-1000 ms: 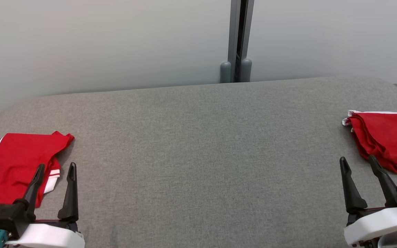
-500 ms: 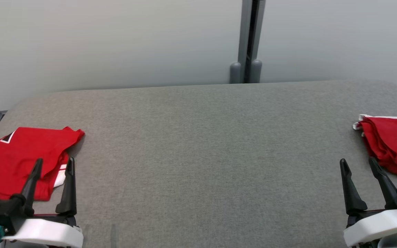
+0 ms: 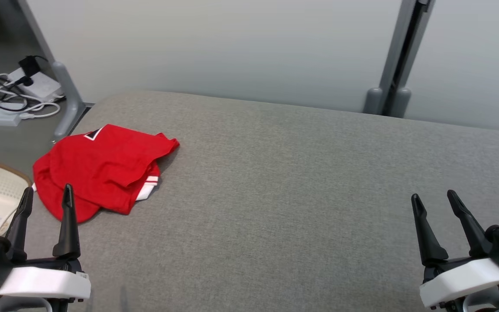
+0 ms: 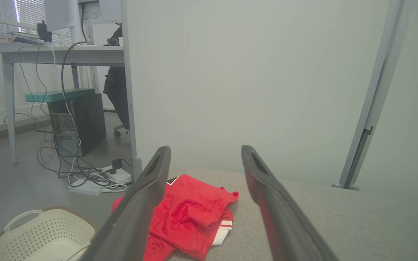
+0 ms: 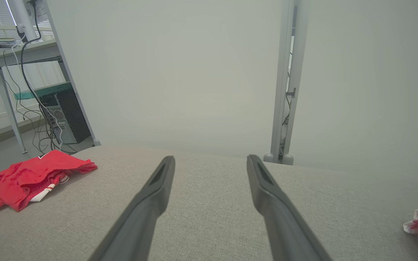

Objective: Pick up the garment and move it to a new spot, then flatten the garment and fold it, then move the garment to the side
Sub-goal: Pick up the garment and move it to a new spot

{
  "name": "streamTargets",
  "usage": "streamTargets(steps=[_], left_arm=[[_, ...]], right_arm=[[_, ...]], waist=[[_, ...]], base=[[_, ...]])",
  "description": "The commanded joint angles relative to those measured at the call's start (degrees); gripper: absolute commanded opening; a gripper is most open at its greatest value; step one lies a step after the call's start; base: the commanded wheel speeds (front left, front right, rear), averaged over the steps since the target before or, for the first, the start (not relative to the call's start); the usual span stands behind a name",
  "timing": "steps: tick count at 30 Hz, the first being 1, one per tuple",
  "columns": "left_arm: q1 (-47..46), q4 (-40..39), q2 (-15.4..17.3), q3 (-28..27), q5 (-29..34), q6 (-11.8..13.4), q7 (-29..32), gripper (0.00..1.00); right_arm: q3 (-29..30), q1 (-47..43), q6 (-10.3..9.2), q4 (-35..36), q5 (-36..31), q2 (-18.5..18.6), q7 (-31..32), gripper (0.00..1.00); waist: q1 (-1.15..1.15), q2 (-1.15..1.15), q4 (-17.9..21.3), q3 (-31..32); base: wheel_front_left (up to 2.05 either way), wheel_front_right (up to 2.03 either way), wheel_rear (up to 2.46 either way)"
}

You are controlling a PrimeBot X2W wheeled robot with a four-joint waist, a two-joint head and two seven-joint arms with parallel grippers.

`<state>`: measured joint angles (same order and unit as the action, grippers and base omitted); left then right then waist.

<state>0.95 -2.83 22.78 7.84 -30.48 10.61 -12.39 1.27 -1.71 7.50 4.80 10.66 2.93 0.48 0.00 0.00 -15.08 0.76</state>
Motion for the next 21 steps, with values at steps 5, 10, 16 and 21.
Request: streamTargets(steps=[5,10,16,21], left_arm=[[-0.56,0.71,0.01,-1.03,-0.67,-0.52,-1.05,1.00],[-1.00,1.06,-0.30,-1.48,-0.84,-1.09,-1.65,1.00],[-1.41,1.53,-0.72,-1.78,-0.75,-1.45,-2.03,1.00],[-1.69,1.49,-1.02,-2.02,-0.57,-1.39,-2.21,1.00]], right_arm=[[-0.79,0.50,-0.02,0.32,0.72,0.10,0.26,1.00],[-1.14,0.80,-0.02,0.38,0.60,0.10,0.45,1.00],[-1.37,1.05,-0.02,0.18,0.66,0.08,0.67,1.00],[-1.46,1.31,-0.02,0.39,0.35,0.08,0.72,1.00]], waist=[[0.00,0.00,-4.42,-0.08],[0.00,0.00,-5.39,-0.63],[0.00,0.00,-5.68,-1.14],[0.00,0.00,-5.40,-1.81]], base=[[0.00,0.00,0.00],[0.00,0.00,0.00],[0.00,0.00,0.00],[0.00,0.00,0.00]])
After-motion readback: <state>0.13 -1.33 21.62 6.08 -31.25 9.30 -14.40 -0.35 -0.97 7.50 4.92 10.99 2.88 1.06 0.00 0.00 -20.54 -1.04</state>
